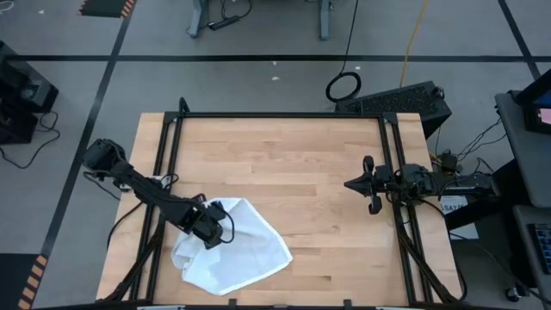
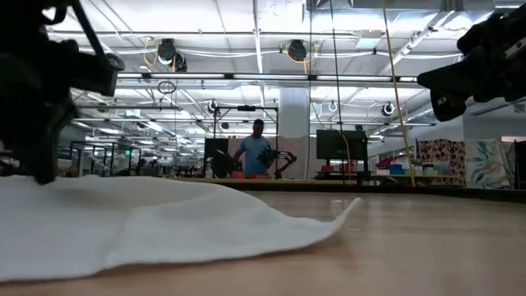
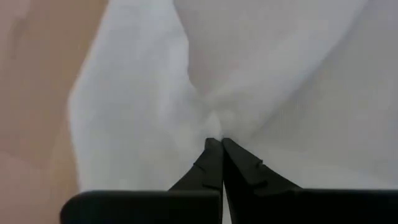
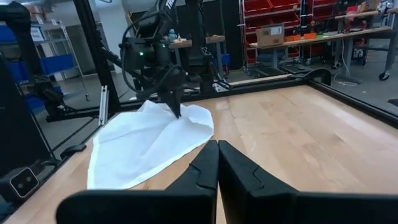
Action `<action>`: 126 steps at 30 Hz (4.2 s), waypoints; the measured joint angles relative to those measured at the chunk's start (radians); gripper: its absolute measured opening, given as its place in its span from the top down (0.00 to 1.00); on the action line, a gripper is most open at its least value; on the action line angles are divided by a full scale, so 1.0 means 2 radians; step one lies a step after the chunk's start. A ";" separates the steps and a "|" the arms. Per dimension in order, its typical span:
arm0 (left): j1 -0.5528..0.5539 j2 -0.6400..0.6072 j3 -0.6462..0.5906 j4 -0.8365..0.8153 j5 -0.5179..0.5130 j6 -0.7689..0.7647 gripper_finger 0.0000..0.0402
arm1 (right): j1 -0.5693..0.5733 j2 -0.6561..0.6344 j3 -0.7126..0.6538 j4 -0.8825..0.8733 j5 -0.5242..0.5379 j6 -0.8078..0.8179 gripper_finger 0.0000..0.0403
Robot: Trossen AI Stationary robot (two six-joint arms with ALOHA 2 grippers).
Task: Roll napkin
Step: Fold the white table napkin
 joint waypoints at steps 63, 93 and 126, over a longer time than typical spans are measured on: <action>0.162 0.081 0.119 0.218 -0.184 0.367 0.98 | 0.000 0.874 0.365 0.337 0.087 -0.135 0.60; 0.089 0.081 0.060 0.231 -0.322 0.273 0.49 | 0.000 0.860 0.383 0.256 0.075 -0.100 0.99; 0.080 -0.024 0.060 0.417 -0.329 0.615 0.98 | 0.058 0.757 0.381 0.050 0.104 -0.032 0.75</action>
